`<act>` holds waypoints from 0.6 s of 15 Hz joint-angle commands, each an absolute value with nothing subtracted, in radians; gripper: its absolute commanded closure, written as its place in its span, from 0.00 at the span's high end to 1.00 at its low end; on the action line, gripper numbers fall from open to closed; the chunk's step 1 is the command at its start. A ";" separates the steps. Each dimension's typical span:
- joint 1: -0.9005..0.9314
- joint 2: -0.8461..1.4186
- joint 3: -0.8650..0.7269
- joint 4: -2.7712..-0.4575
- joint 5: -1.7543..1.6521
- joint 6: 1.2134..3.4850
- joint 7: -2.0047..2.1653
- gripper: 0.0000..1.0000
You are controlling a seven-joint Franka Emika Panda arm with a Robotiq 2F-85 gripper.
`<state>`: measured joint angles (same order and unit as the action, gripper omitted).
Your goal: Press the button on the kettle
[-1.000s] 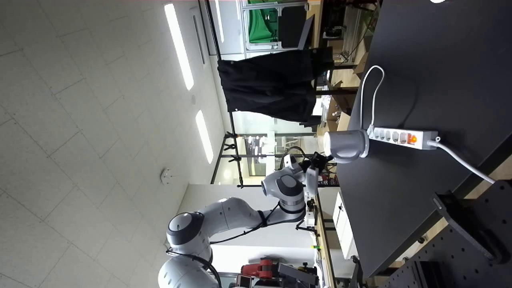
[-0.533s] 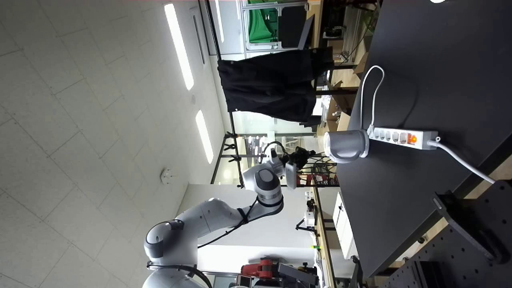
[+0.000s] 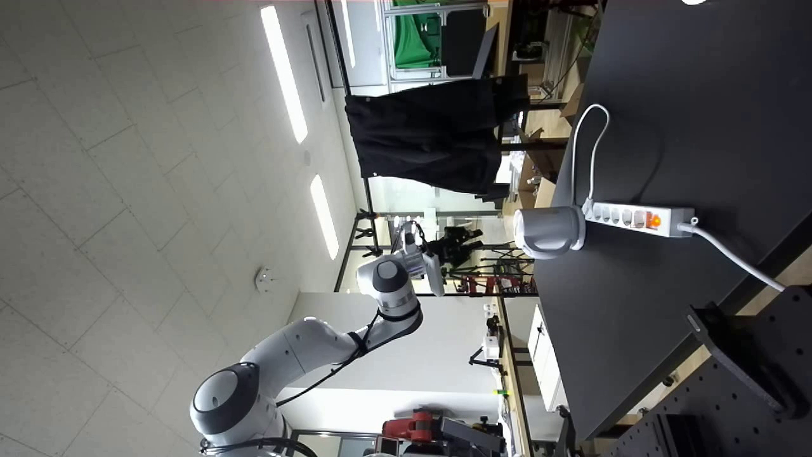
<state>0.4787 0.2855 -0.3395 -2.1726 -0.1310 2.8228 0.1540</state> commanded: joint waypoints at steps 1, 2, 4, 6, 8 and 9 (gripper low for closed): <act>0.391 0.217 -0.254 -2.194 -0.255 2.741 0.250 0.73; 0.373 0.211 -0.233 -2.195 -0.277 2.729 0.268 0.80; 0.338 0.200 -0.192 -2.197 -0.303 2.696 0.295 0.93; 0.306 0.193 -0.154 -2.201 -0.309 2.674 0.303 1.00; 0.283 0.188 -0.126 -2.204 -0.312 2.652 0.312 1.00; 0.275 0.185 -0.118 -2.203 -0.314 2.637 0.323 1.00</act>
